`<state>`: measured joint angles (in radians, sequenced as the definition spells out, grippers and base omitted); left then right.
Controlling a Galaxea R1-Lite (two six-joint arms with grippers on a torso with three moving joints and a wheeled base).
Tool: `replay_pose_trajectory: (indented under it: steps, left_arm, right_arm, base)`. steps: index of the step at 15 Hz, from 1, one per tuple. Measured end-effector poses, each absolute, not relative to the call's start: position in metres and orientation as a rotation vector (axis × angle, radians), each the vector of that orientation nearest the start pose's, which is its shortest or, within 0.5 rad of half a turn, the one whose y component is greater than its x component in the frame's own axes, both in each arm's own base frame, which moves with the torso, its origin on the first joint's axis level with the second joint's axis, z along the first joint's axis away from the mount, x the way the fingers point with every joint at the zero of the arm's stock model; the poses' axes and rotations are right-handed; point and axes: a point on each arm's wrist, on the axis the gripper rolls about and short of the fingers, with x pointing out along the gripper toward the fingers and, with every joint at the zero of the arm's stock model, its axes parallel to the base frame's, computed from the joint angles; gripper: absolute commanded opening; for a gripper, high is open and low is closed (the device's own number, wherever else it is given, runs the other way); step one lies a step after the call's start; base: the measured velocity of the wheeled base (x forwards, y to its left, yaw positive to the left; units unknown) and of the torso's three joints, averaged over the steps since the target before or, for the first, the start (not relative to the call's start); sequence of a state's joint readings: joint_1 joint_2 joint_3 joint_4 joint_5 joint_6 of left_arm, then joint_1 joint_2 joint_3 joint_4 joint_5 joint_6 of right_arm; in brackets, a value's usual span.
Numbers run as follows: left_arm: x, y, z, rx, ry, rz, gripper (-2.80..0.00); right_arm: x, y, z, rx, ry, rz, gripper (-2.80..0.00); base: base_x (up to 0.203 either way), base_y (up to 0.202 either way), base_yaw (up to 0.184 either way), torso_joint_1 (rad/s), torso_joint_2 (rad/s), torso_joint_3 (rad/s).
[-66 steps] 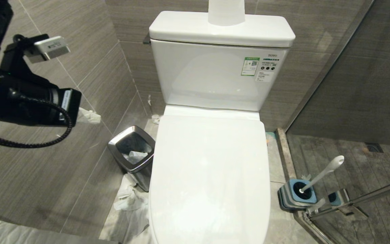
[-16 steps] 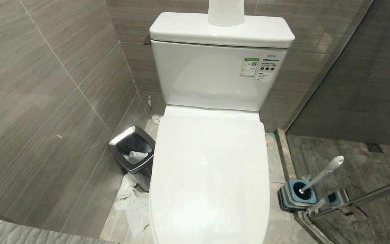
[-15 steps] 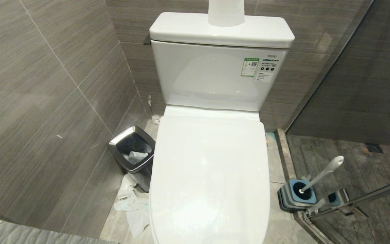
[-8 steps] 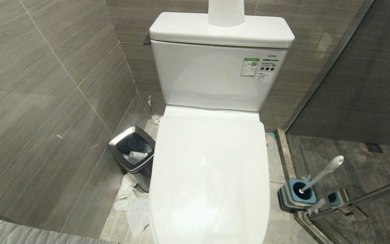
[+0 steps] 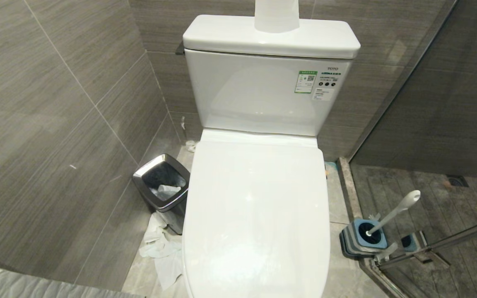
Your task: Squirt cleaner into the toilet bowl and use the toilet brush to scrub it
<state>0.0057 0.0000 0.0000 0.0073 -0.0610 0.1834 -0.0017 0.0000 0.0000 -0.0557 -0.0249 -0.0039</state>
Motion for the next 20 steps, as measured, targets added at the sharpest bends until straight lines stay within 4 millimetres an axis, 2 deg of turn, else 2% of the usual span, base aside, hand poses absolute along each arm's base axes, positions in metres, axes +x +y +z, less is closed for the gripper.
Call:
replay_pose_trajectory:
  steps: [3,6,12,16,20]
  left_arm:
    - [-0.0228,-0.0002,0.0747,0.038,0.007,0.003,-2.80]
    - [-0.0228,-0.0002,0.0748,0.004,0.006,0.004,-2.80]
    - [-0.0228,-0.0001,0.0748,0.007,0.006,0.006,-2.80]
    - [-0.0228,-0.0012,0.0739,0.163,0.012,-0.044,-2.80]
    - [-0.0228,-0.0008,0.0750,0.095,0.007,-0.026,-2.80]
  right_arm:
    - [-0.0230,-0.0005,0.0812,-0.003,-0.056,-0.026,-2.80]
    - [-0.0230,-0.0005,0.0812,-0.004,-0.056,-0.026,-2.80]
    - [-0.0230,-0.0005,0.0812,-0.004,-0.056,-0.027,-2.80]
    - [-0.0230,-0.0005,0.0812,-0.003,-0.056,-0.026,-2.80]
    - [-0.0230,-0.0005,0.0812,-0.004,-0.056,-0.026,-2.80]
  base:
    - [0.000,0.000,0.000,0.000,0.00,0.000]
    - [0.000,0.000,0.000,0.000,0.00,0.000]
    - [0.000,0.000,0.000,0.000,0.00,0.000]
    - [0.000,0.000,0.000,0.000,0.00,0.000]
    - [0.000,0.000,0.000,0.000,0.00,0.000]
